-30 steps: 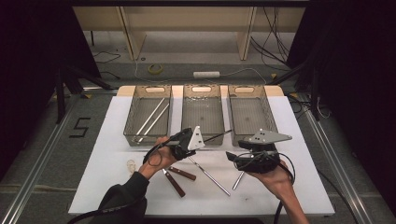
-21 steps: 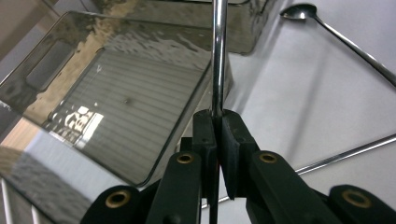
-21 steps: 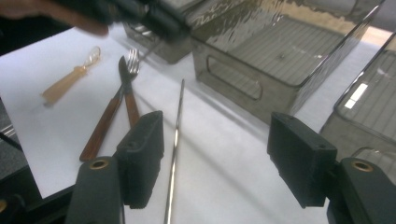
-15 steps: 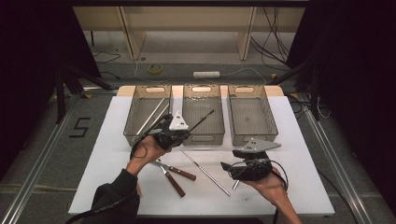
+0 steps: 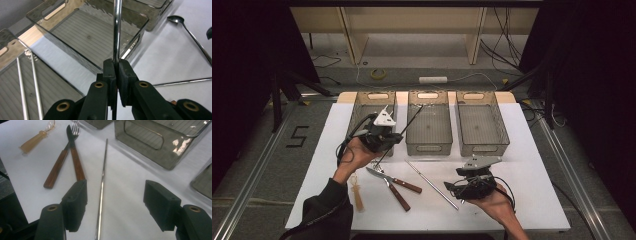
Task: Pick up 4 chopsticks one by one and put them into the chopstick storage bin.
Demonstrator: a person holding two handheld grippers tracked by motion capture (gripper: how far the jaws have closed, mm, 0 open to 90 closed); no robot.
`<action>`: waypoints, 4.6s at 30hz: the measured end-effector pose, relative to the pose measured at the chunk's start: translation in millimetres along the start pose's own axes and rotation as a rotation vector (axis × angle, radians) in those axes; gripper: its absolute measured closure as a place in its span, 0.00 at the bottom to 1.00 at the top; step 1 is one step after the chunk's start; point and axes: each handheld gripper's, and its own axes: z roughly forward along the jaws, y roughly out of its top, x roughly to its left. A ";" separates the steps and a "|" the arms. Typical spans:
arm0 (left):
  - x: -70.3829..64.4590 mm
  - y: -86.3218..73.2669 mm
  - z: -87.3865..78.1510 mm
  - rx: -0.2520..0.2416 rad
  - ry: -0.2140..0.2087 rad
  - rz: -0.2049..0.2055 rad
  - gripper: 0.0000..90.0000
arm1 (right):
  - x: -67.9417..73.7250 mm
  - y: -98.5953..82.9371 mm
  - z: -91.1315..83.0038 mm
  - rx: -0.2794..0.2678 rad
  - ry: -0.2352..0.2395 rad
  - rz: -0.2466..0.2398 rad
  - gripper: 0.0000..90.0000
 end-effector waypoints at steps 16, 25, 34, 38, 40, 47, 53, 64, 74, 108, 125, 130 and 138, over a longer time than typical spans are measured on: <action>40.3 -15.4 -25.5 -0.008 0.083 -0.124 0.94 | 8.1 -4.5 9.1 0.041 0.022 -0.022 0.39; 58.3 -19.8 -28.3 0.005 0.099 -0.176 0.94 | 13.8 -7.3 13.4 0.076 0.035 -0.036 0.35; 86.2 -9.2 -25.0 0.008 0.132 -0.225 0.94 | 17.3 -10.3 17.8 0.092 0.048 -0.044 0.34; 95.8 -1.9 -24.3 0.013 0.150 -0.226 0.94 | 17.9 -10.9 18.5 0.090 0.052 -0.043 0.35; 100.5 0.9 -23.7 0.015 0.160 -0.222 0.94 | 18.1 -11.5 18.5 0.096 0.051 -0.044 0.34; 117.7 -0.3 -14.2 0.022 0.196 -0.254 0.94 | 19.4 -11.5 18.4 0.090 0.056 -0.036 0.34; 127.4 -8.2 -3.5 0.034 0.226 -0.267 0.94 | 19.7 -11.5 18.7 0.091 0.062 -0.044 0.35; 130.7 -25.5 11.5 0.036 0.243 -0.282 0.94 | 20.2 -12.1 18.9 0.094 0.061 -0.041 0.35; 128.1 -35.5 26.0 0.060 0.252 -0.279 0.93 | 20.4 -12.3 19.3 0.097 0.059 -0.049 0.36; 67.8 -61.8 -13.9 -0.120 0.158 -0.401 0.42 | 19.0 -3.1 20.2 0.223 0.005 -0.077 0.48; 8.5 -83.9 -15.8 -0.209 0.067 -0.299 0.32 | 21.1 -6.5 34.2 0.350 -0.012 -0.057 0.70; -5.2 -94.9 -16.0 -0.207 0.046 -0.280 0.30 | 22.1 -8.5 35.7 0.356 -0.012 -0.052 0.75; -17.3 -109.4 -17.1 -0.193 0.022 -0.277 0.28 | 23.1 -10.9 39.4 0.373 -0.007 -0.050 0.80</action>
